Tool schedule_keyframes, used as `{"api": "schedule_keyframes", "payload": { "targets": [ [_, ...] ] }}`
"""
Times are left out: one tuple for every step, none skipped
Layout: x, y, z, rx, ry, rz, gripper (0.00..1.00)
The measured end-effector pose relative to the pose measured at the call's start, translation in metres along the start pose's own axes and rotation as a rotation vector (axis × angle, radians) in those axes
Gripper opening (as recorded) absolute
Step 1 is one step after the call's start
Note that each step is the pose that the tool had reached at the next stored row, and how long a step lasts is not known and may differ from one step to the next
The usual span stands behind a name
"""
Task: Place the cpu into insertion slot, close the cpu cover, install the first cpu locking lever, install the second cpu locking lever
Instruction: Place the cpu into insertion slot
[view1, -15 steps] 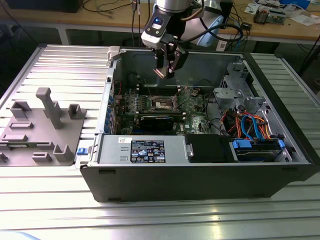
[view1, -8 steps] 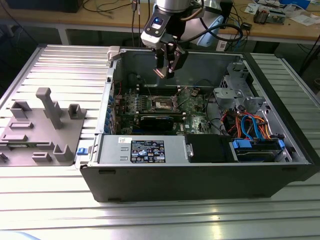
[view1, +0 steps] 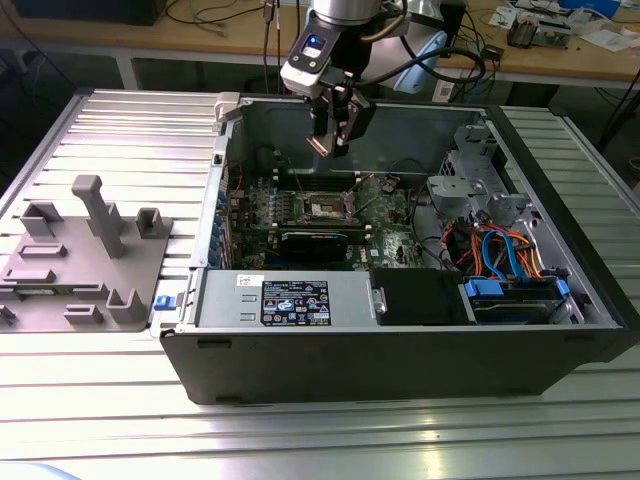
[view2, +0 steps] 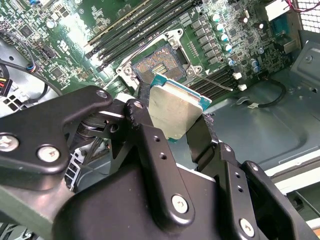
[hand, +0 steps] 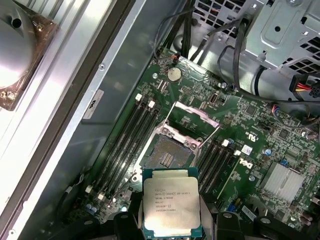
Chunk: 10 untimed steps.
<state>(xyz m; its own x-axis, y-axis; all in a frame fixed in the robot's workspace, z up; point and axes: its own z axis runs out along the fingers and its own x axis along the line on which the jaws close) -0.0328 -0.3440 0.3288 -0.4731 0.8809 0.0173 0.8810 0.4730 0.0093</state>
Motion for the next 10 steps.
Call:
{"api": "schedule_keyframes", "payload": {
  "targets": [
    [0.0000,0.0000,0.0000,0.0000,0.0000,0.001,0.54],
    [0.0000,0.0000,0.0000,0.0000,0.0000,0.002,0.54],
    [0.0000,0.0000,0.0000,0.0000,0.0000,0.005,0.54],
    [0.0000,0.0000,0.0000,0.0000,0.0000,0.006,0.54],
    [0.0000,0.0000,0.0000,-0.0001,0.0000,0.008,0.54],
    [0.0000,0.0000,0.0000,-0.0002,0.0000,0.010,0.54],
    [0.0000,0.0000,0.0000,-0.0002,-0.0001,0.011,0.54],
    [0.0000,0.0000,0.0000,-0.0002,-0.0001,0.012,0.54],
    [0.0000,0.0000,0.0000,-0.0002,-0.0001,0.015,0.54],
    [0.0000,0.0000,0.0000,-0.0003,-0.0002,0.017,0.54]
  ]
}}
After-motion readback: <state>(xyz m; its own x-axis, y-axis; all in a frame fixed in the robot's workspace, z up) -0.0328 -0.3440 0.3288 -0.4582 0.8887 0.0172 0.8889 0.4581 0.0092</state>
